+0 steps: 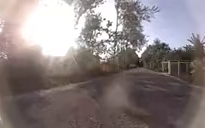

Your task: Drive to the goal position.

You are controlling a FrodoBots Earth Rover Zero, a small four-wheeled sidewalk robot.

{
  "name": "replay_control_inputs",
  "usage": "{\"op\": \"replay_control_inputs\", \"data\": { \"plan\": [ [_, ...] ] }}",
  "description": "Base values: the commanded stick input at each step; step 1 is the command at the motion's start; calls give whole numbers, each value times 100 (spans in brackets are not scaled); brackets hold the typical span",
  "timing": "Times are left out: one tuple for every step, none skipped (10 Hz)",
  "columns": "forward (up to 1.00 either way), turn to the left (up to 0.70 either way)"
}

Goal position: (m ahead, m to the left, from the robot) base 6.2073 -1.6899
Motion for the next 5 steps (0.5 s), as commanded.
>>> {"op": "replay_control_inputs", "data": {
  "plan": [
    [70, 0],
    [70, 0],
    [70, 0],
    [70, 0],
    [70, 0]
  ]
}}
